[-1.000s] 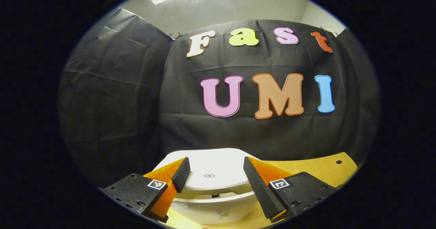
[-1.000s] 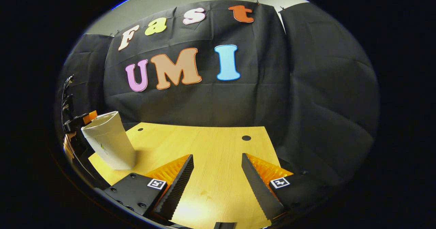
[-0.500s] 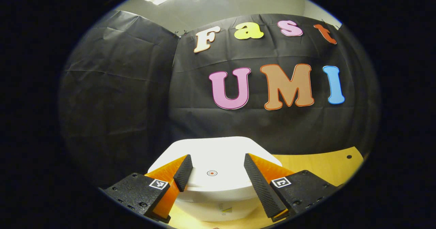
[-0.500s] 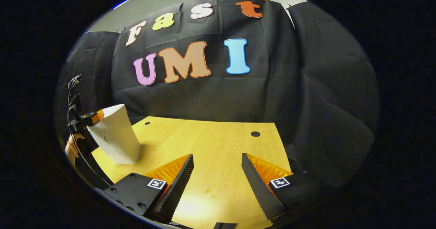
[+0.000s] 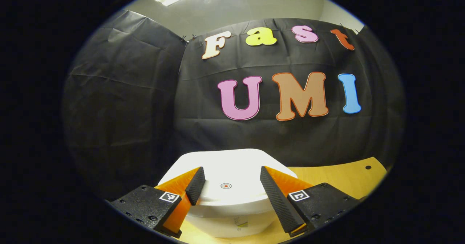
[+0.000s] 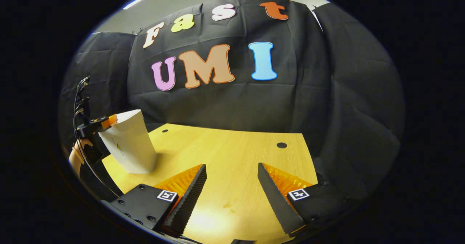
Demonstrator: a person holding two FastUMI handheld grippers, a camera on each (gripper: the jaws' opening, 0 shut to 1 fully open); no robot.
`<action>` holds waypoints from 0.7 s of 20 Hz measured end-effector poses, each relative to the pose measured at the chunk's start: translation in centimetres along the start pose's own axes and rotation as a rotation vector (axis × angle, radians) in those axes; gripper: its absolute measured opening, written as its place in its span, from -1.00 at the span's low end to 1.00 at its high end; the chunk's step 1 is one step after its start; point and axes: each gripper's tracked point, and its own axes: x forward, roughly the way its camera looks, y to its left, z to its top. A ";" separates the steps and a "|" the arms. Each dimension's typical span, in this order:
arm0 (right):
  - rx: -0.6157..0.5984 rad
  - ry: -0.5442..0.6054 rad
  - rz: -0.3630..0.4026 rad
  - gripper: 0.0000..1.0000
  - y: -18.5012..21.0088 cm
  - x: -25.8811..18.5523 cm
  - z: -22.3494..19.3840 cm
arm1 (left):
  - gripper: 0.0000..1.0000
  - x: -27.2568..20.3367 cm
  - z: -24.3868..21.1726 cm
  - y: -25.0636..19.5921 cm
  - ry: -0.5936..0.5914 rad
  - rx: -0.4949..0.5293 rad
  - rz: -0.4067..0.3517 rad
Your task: Press the lid of the desktop garbage bin to open it, pick up the crumpled paper on the desktop and throw it into the bin, then pick up the pop can on the desktop and drop it into the bin, and finally close the garbage bin lid.
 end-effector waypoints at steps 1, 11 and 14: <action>0.003 -0.008 0.003 0.90 0.2 0.0 0.2 | 0.86 0.0 0.2 0.0 0.010 0.007 0.000; 0.075 -0.075 0.046 0.92 6.1 0.0 3.2 | 0.81 -1.4 5.7 1.0 -0.032 -0.001 -0.028; 0.115 -0.131 0.049 0.92 9.3 -0.1 5.3 | 0.81 -2.9 8.3 0.1 -0.053 -0.044 -0.103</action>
